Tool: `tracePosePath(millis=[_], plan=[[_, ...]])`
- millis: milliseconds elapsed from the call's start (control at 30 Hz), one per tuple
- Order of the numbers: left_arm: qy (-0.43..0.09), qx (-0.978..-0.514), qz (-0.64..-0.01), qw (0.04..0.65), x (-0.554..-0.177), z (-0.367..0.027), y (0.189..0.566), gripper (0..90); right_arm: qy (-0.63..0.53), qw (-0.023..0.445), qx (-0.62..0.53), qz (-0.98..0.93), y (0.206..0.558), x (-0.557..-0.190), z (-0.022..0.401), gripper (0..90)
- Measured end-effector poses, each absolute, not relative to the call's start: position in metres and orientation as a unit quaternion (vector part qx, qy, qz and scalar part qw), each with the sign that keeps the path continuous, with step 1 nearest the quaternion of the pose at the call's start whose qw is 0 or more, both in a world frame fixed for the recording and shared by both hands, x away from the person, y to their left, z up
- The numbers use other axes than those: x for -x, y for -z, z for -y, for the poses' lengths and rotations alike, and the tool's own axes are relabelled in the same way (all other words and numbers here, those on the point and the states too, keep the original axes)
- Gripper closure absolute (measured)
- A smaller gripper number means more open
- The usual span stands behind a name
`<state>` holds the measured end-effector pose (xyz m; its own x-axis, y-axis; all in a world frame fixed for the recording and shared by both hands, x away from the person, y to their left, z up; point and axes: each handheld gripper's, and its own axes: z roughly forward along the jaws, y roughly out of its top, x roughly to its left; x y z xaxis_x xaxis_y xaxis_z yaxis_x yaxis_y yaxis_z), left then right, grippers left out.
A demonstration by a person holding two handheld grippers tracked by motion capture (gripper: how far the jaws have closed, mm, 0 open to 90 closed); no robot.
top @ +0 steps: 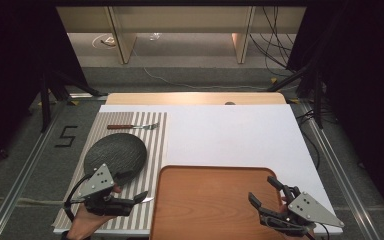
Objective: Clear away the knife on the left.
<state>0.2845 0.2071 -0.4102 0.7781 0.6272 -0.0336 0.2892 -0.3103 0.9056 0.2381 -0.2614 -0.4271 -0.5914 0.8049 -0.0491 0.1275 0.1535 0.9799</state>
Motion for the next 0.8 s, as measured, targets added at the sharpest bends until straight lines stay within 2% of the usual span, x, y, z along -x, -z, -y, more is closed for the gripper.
tracePosePath(millis=[400,567,800], plan=[[-0.152,-0.812,-0.305,0.474,-0.291,-0.214,0.415,16.3,-0.558,0.304,-0.335,-0.696,0.427,-0.238,0.261,26.1],[-0.128,-0.820,-0.311,0.463,-0.294,-0.221,0.414,16.2,-0.558,0.303,-0.335,-0.696,0.427,-0.238,0.261,26.1],[-0.132,-0.833,-0.313,0.436,-0.294,-0.228,0.414,17.0,-0.557,0.302,-0.334,-0.697,0.427,-0.238,0.261,26.1]])
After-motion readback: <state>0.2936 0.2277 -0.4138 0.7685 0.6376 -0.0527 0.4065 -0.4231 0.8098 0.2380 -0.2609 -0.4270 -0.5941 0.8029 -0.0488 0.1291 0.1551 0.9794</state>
